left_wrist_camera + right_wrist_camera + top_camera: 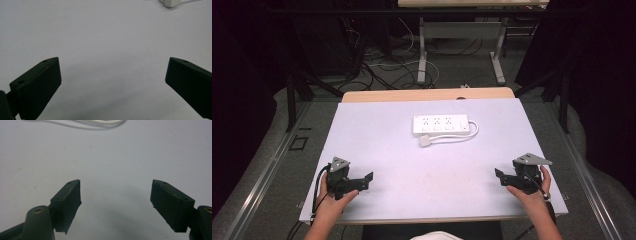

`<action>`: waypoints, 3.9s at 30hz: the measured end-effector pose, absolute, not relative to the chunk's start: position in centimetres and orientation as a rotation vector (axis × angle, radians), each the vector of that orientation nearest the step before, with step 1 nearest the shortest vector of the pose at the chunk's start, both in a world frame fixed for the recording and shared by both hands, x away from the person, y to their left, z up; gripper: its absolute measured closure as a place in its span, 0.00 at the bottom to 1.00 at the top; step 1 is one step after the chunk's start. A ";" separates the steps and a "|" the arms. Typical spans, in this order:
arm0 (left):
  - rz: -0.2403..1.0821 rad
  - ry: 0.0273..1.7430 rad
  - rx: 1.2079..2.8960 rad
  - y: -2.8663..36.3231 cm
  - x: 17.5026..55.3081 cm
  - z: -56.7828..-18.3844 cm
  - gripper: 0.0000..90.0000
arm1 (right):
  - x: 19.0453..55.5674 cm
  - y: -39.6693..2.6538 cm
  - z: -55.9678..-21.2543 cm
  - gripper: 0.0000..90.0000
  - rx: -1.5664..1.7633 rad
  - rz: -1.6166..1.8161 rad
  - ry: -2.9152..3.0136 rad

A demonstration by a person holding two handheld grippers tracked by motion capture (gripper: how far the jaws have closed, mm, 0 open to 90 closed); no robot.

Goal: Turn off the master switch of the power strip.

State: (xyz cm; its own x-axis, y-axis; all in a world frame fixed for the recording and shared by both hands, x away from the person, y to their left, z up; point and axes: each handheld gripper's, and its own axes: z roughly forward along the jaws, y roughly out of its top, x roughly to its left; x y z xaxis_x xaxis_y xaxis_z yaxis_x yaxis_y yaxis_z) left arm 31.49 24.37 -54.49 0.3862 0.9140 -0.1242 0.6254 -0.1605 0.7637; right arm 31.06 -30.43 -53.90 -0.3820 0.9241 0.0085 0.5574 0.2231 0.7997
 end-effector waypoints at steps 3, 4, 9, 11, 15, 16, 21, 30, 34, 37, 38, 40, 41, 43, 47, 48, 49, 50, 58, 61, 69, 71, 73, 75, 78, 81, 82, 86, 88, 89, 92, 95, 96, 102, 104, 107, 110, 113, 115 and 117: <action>0.474 1.334 1.872 24.4 31.5 -54.5 0.00 | 31.1 -30.3 -54.1 0.26 1.361 1.046 2.043; 0.478 1.330 1.881 24.5 31.4 -54.5 0.00 | 31.1 -30.2 -54.1 0.26 1.354 1.054 2.048; 0.482 1.339 1.878 24.5 31.4 -54.6 0.00 | 31.5 -29.7 -54.0 0.26 1.312 1.027 2.054; 0.479 1.334 1.884 24.6 31.4 -54.5 0.00 | 31.7 -29.5 -53.9 0.28 1.317 1.037 2.055; 0.481 1.333 1.880 24.4 31.3 -54.6 0.00 | 32.0 -29.0 -53.6 0.29 1.286 1.032 2.064; 0.483 1.323 1.892 24.4 31.3 -54.6 0.00 | 32.1 -28.9 -53.4 0.29 1.295 1.025 2.062; 0.483 1.320 1.906 24.3 31.2 -54.7 0.00 | 32.4 -28.5 -52.8 0.31 1.302 1.018 2.060; 0.493 1.314 1.912 24.4 30.9 -54.7 0.01 | 33.1 -27.6 -52.0 0.32 1.274 1.024 2.090; 0.498 1.320 1.911 24.6 30.9 -54.7 0.01 | 33.7 -27.0 -51.5 0.32 1.232 0.994 2.130; 0.496 1.325 1.916 24.6 30.8 -54.7 0.01 | 34.0 -26.7 -50.9 0.32 1.227 0.994 2.144; 0.496 1.325 1.913 24.6 30.8 -54.7 0.01 | 34.0 -26.7 -50.9 0.32 1.227 0.994 2.144; 0.498 1.322 1.912 24.6 30.8 -54.7 0.01 | 34.2 -26.6 -50.4 0.32 1.217 0.989 2.162; 0.505 1.321 1.913 24.6 30.9 -54.7 0.01 | 34.3 -26.6 -50.2 0.32 1.205 0.979 2.174; 0.504 1.320 1.913 24.6 30.9 -54.7 0.01 | 34.4 -26.6 -50.0 0.32 1.202 0.980 2.178; 0.502 1.319 1.916 24.6 30.9 -54.7 0.01 | 35.0 -26.4 -49.3 0.32 1.187 0.960 2.215; 0.503 1.318 1.915 24.6 30.9 -54.7 0.01 | 35.1 -26.3 -49.2 0.32 1.185 0.953 2.223; 0.503 1.318 1.915 24.6 30.9 -54.7 0.01 | 35.2 -26.3 -49.0 0.31 1.179 0.947 2.232; 0.503 1.318 1.914 24.6 30.9 -54.7 0.01 | 35.4 -26.1 -48.9 0.32 1.176 0.940 2.236; 0.496 1.327 1.902 24.6 30.9 -54.8 0.01 | 36.7 -25.2 -47.9 0.34 1.156 0.892 2.299; 0.496 1.328 1.902 24.6 30.9 -54.8 0.01 | 37.2 -25.1 -47.8 0.34 1.137 0.870 2.320; 0.495 1.328 1.902 24.6 30.9 -54.8 0.01 | 38.7 -24.6 -47.2 0.35 1.155 0.824 2.344; 0.494 1.328 1.902 24.6 30.9 -54.8 0.01 | 39.0 -24.5 -46.9 0.35 1.158 0.811 2.344; 0.493 1.328 1.903 24.6 30.9 -54.8 0.01 | 39.6 -24.4 -46.6 0.37 1.152 0.799 2.352; 0.492 1.329 1.906 24.6 30.9 -54.8 0.01 | 39.9 -24.3 -46.5 0.37 1.146 0.783 2.363; 0.492 1.328 1.909 24.6 30.9 -54.8 0.01 | 40.5 -23.9 -46.3 0.37 1.154 0.752 2.368; 0.492 1.327 1.910 24.6 30.9 -54.8 0.01 | 41.1 -23.7 -46.0 0.37 1.144 0.732 2.374; 0.491 1.327 1.909 24.6 30.9 -54.8 0.01 | 41.3 -23.7 -46.0 0.37 1.149 0.731 2.379; 0.490 1.329 1.911 24.7 31.0 -54.8 0.01 | 41.9 -23.4 -45.8 0.37 1.175 0.724 2.382; 0.490 1.327 1.912 24.7 31.0 -54.9 0.01 | 42.4 -23.0 -45.6 0.37 1.191 0.711 2.384; 0.490 1.327 1.912 24.7 31.0 -54.9 0.01 | 42.6 -22.9 -45.6 0.37 1.181 0.712 2.390; 0.490 1.328 1.912 24.7 31.0 -54.9 0.01 | 43.0 -22.6 -45.5 0.37 1.185 0.707 2.392; 0.491 1.328 1.912 24.7 31.0 -54.9 0.01 | 43.5 -22.4 -45.4 0.37 1.186 0.736 2.400; 0.489 1.327 1.911 24.7 31.0 -54.9 0.01 | 43.5 -22.4 -45.4 0.37 1.186 0.736 2.400; 0.488 1.327 1.909 24.7 31.0 -54.9 0.01 | 44.6 -21.9 -45.0 0.39 1.171 0.714 2.403; 0.487 1.327 1.913 24.7 31.1 -54.9 0.01 | 45.1 -21.5 -44.8 0.39 1.196 0.715 2.389; 0.492 1.325 1.912 24.7 31.1 -54.9 0.01 | 45.6 -21.1 -44.6 0.40 1.191 0.707 2.394; 0.487 1.327 1.910 24.7 31.1 -54.9 0.01 | 46.0 -20.9 -44.6 0.41 1.193 0.707 2.392; 0.486 1.327 1.913 24.8 31.1 -54.9 0.01 | 46.8 -20.4 -44.4 0.42 1.203 0.688 2.381; 0.493 1.321 1.912 24.8 31.1 -55.0 0.01 | 47.0 -20.4 -44.4 0.44 1.209 0.687 2.381; 0.486 1.323 1.919 24.9 31.1 -55.0 0.01 | 47.5 -20.1 -44.4 0.45 1.238 0.665 2.368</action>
State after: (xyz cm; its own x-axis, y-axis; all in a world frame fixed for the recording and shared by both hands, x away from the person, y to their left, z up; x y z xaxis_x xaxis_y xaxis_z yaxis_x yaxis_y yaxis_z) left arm 31.13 24.89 -54.96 0.3955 0.9131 -0.0991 0.6318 -0.1921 0.7510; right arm 47.52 -20.10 -44.42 -0.5363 0.8361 -0.1159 0.6533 0.4981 0.5702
